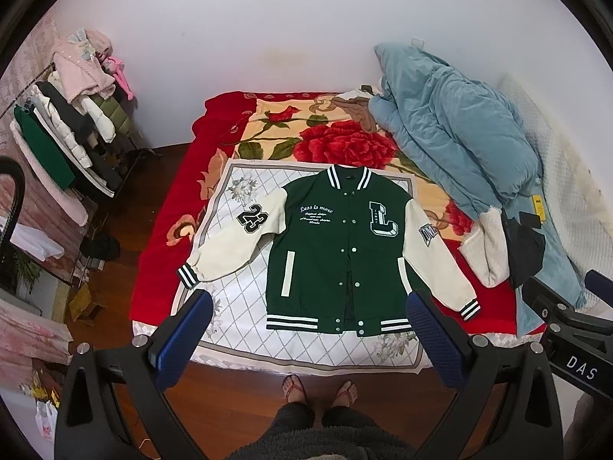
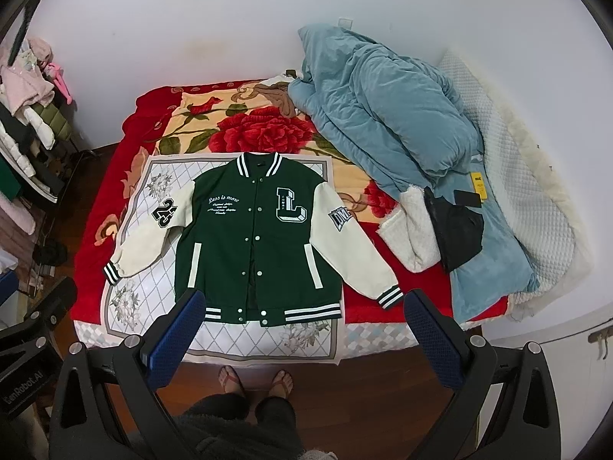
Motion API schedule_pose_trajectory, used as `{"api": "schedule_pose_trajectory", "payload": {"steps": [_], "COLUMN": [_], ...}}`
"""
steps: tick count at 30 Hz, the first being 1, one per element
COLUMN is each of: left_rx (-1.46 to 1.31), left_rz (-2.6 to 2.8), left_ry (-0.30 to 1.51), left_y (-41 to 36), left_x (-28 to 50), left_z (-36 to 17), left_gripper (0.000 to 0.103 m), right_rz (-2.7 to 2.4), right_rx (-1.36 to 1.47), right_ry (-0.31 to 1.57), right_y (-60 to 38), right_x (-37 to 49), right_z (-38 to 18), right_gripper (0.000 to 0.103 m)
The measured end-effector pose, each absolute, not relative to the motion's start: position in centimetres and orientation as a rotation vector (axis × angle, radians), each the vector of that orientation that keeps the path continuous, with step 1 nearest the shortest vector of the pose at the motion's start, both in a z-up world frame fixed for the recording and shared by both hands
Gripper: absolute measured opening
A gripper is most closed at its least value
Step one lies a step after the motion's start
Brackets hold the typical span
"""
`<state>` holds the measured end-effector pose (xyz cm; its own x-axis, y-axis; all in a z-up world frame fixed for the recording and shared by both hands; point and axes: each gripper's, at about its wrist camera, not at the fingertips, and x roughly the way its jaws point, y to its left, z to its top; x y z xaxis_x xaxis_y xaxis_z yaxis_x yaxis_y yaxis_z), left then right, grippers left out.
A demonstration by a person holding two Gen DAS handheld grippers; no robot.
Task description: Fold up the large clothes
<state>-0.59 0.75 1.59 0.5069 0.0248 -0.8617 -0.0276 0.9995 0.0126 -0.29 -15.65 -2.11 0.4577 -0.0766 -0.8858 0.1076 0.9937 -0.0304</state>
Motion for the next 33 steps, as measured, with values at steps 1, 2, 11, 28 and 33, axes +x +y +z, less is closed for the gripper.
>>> {"api": "schedule_pose_trajectory", "payload": {"steps": [1,2,11,28,33], "left_rx": [-0.003,-0.001,0.005,0.004,0.003], "left_rz": [0.03,0.029,0.027,0.026,0.025], "left_ry": [1.04,1.041,1.033,1.037,1.039], "left_y": [0.78,0.81,-0.04,-0.09,-0.07], "left_x": [-0.58,-0.56,-1.38,-1.21,-1.16], "left_z": [1.7,1.82,1.01,1.14,1.17], "left_gripper": [0.103,0.103,0.103,0.103,0.103], "right_rz": [-0.114,-0.114,-0.114,-0.113,-0.116], "right_rx": [0.03,0.029,0.033,0.03,0.03], "right_ry": [1.09,1.09,1.088,1.088,1.087], "right_y": [-15.67,-15.73,-15.8,-15.7,-15.64], "right_x": [-0.3,-0.32,-0.52,-0.58,-0.61], "right_z": [-2.1,-2.07,-2.1,-1.93,-1.98], "right_gripper": [0.103,0.103,0.103,0.103,0.103]}}
